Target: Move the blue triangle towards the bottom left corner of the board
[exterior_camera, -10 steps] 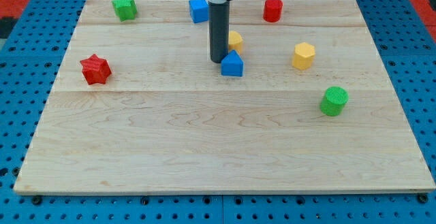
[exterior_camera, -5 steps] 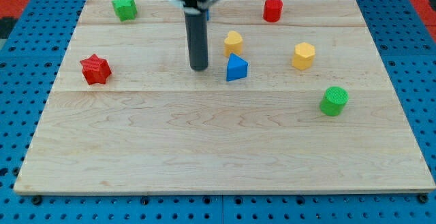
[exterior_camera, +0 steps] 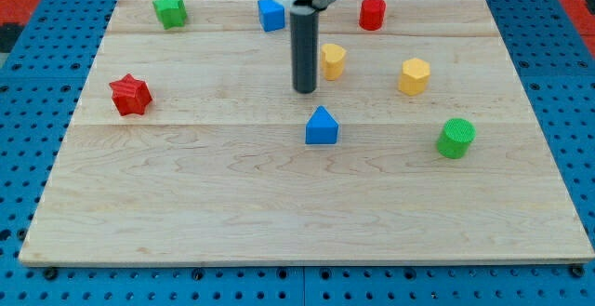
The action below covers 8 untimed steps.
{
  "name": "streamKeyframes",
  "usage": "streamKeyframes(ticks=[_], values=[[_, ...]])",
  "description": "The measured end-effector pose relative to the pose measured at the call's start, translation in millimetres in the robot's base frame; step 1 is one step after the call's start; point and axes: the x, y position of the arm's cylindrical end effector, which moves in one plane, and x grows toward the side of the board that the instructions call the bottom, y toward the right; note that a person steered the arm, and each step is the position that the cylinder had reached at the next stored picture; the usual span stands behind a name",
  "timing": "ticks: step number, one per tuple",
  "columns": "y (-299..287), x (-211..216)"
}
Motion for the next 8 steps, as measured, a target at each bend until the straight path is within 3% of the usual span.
streamKeyframes(ticks=[1,3,4,5,6,8], values=[[33.1,48.7],[-54.3,122.7],[4.5,114.9],[14.3,138.0],[-36.5,154.9],[-163.8,140.0]])
